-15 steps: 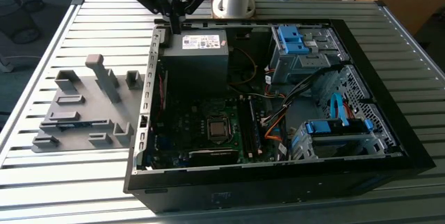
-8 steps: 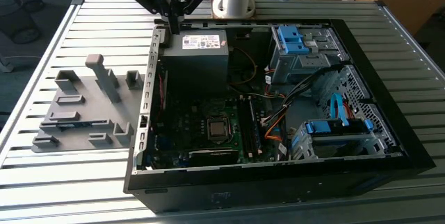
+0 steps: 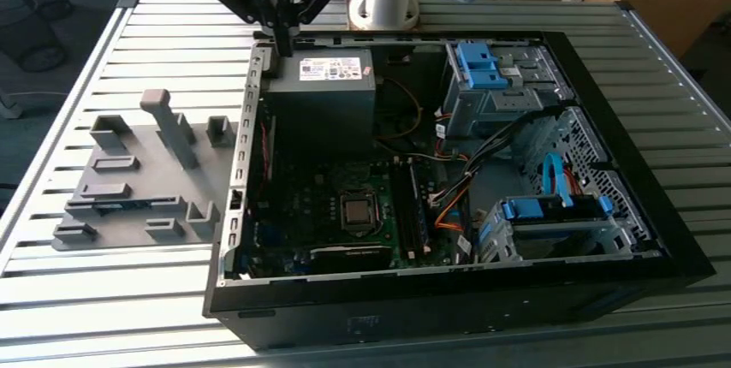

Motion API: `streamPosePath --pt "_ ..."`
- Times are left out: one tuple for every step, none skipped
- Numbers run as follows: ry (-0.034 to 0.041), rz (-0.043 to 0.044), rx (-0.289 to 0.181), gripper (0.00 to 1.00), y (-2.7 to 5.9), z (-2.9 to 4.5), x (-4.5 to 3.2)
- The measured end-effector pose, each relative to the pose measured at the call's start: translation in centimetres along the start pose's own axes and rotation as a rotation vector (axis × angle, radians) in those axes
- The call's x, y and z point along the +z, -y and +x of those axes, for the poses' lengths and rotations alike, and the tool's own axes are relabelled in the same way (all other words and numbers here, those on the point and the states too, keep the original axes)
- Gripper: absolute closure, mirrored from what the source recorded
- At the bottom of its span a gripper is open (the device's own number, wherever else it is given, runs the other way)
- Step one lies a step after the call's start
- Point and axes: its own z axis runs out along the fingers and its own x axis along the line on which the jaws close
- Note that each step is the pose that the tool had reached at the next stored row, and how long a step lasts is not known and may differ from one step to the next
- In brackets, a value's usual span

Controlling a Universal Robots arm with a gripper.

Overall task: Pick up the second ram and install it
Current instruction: 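Reach for the second ram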

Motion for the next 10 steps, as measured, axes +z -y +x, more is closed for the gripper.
streamPosePath --pt "0.0000 0.0000 0.000 0.89 0.00 0.03 0.00" --pt "0.0000 0.0000 0.000 0.89 0.01 0.07 0.00" --pt "0.0000 0.0000 0.000 0.89 0.01 0.10 0.01" --pt "0.0000 0.0001 0.000 0.89 0.01 0.14 0.00" --pt "0.0000 0.0000 0.000 0.89 0.01 0.17 0.01" --pt "0.0000 0.0000 0.000 0.89 0.02 0.22 0.01" --pt "0.0000 0.0000 0.000 0.89 0.02 0.25 0.01" --pt "0.0000 0.0000 0.000 0.89 0.02 0.29 0.01" --pt "0.0000 0.0000 0.000 0.89 0.03 0.33 0.01" --pt "0.0000 0.0001 0.000 0.89 0.03 0.37 0.01"
